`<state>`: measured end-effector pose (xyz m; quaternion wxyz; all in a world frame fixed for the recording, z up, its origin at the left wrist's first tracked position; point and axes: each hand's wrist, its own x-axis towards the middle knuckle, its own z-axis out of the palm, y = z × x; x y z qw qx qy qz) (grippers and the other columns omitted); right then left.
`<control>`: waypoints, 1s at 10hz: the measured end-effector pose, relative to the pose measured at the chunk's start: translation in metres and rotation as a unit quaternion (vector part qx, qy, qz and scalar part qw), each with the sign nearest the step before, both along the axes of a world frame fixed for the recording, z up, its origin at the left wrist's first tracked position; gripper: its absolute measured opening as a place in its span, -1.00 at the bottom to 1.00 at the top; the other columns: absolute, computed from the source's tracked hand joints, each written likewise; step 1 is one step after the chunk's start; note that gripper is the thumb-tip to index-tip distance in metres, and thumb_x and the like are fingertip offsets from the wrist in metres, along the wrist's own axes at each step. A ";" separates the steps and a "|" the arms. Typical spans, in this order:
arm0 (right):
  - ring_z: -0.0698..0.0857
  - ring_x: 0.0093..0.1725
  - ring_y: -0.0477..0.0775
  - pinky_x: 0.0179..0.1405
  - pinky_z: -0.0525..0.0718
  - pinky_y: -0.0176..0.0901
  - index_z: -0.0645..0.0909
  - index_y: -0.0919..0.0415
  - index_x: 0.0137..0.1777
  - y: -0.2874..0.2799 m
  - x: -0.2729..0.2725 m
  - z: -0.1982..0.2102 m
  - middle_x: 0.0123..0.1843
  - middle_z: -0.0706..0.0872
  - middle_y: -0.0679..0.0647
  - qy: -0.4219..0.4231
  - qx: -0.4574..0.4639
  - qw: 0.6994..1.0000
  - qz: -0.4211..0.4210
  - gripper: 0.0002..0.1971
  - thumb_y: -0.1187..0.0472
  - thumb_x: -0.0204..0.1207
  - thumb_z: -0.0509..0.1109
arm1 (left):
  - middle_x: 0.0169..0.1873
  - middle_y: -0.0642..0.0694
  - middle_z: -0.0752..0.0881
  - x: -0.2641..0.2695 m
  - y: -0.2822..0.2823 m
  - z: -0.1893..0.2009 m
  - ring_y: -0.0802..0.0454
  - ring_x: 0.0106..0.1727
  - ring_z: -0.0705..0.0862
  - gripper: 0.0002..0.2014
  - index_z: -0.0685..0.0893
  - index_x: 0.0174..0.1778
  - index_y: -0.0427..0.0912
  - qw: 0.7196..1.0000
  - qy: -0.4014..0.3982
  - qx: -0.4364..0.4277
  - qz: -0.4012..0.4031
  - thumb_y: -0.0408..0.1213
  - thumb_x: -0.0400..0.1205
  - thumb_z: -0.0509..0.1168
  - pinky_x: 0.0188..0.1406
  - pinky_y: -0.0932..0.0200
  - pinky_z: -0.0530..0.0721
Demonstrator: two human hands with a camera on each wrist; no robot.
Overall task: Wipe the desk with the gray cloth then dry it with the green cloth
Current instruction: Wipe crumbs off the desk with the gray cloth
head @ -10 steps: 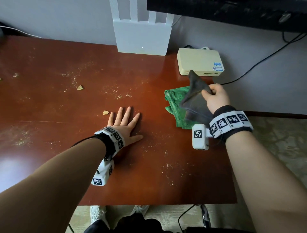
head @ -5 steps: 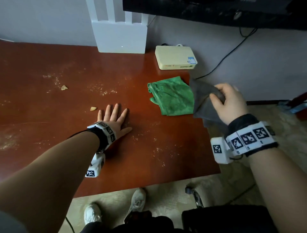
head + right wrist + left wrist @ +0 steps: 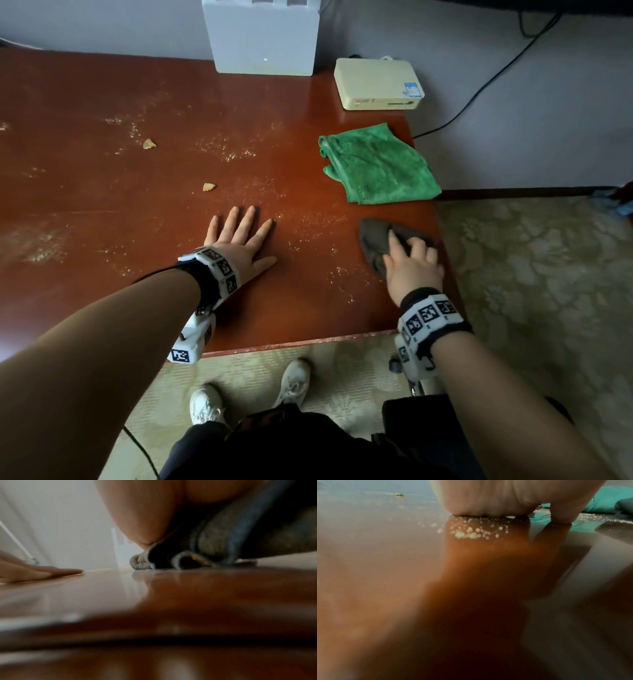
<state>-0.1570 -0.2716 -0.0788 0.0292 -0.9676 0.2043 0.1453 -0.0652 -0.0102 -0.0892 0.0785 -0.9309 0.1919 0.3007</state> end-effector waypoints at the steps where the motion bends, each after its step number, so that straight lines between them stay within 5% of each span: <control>1: 0.33 0.38 0.24 0.21 0.50 0.06 0.11 -0.10 0.61 0.039 -0.010 -0.001 0.51 0.24 0.14 0.012 0.050 0.994 0.091 -0.52 0.00 0.70 -0.01 | 0.59 -0.02 -0.45 -0.005 0.002 0.002 -0.10 0.61 -0.42 -0.30 -0.39 0.58 0.18 1.000 0.007 0.004 -0.004 0.29 0.64 -0.18 0.58 -0.17 -0.36; 2: 0.38 0.32 0.21 0.10 0.58 0.02 0.18 -0.11 0.59 0.051 -0.016 0.005 0.44 0.32 0.09 0.009 0.106 0.982 0.156 -0.54 0.06 0.70 0.04 | 0.59 -0.03 -0.45 -0.007 0.002 0.004 -0.11 0.61 -0.43 -0.29 -0.39 0.59 0.18 1.000 0.012 0.004 -0.007 0.29 0.64 -0.17 0.58 -0.18 -0.36; 4: 0.36 0.40 0.27 0.23 0.52 0.13 0.00 -0.19 0.62 -0.023 -0.011 0.011 0.53 0.21 0.14 -0.039 0.068 0.988 -0.132 -0.49 0.08 0.71 0.00 | 0.59 -0.03 -0.46 -0.014 0.007 0.005 -0.11 0.61 -0.43 -0.30 -0.39 0.58 0.19 1.000 0.016 -0.001 -0.004 0.29 0.64 -0.18 0.57 -0.18 -0.36; 5: 0.34 0.39 0.26 0.23 0.51 0.10 0.05 -0.19 0.62 -0.010 -0.020 0.003 0.52 0.19 0.15 0.006 0.046 0.991 -0.121 -0.52 0.02 0.71 -0.02 | 0.59 -0.03 -0.46 -0.015 0.006 0.006 -0.11 0.61 -0.43 -0.30 -0.40 0.58 0.19 1.000 0.015 0.003 -0.005 0.29 0.64 -0.18 0.57 -0.18 -0.37; 7: 0.40 0.36 0.20 0.07 0.59 -0.02 0.21 -0.18 0.58 0.045 -0.039 0.000 0.48 0.29 0.07 0.004 0.103 0.983 0.151 -0.53 0.10 0.68 0.09 | 0.59 -0.02 -0.46 -0.015 0.005 0.007 -0.10 0.61 -0.43 -0.30 -0.39 0.58 0.19 1.000 0.019 0.009 -0.001 0.29 0.64 -0.18 0.58 -0.18 -0.35; 8: 0.50 0.28 0.20 0.13 0.57 -0.02 0.30 -0.15 0.54 0.013 -0.032 0.004 0.43 0.37 0.10 -0.061 0.129 0.986 0.091 -0.54 0.15 0.65 0.14 | 0.58 -0.02 -0.47 -0.015 0.005 0.008 -0.10 0.61 -0.44 -0.30 -0.40 0.58 0.19 1.000 0.024 0.008 0.000 0.29 0.64 -0.18 0.59 -0.19 -0.35; 9: 0.49 0.35 0.27 0.25 0.54 0.06 0.23 -0.08 0.58 -0.035 -0.033 0.005 0.49 0.30 0.18 -0.091 0.094 0.983 -0.129 -0.52 0.11 0.67 0.12 | 0.58 -0.02 -0.47 -0.015 0.005 0.008 -0.10 0.61 -0.44 -0.30 -0.40 0.58 0.19 1.000 0.025 0.007 0.002 0.29 0.64 -0.18 0.58 -0.19 -0.36; 10: 0.42 0.38 0.29 0.26 0.51 0.09 0.16 -0.05 0.61 -0.027 -0.043 0.001 0.49 0.25 0.20 -0.023 0.048 0.987 -0.153 -0.51 0.07 0.68 0.08 | 0.58 -0.02 -0.46 -0.015 0.004 0.008 -0.10 0.61 -0.43 -0.30 -0.40 0.58 0.19 1.000 0.023 0.011 0.000 0.29 0.64 -0.18 0.58 -0.19 -0.36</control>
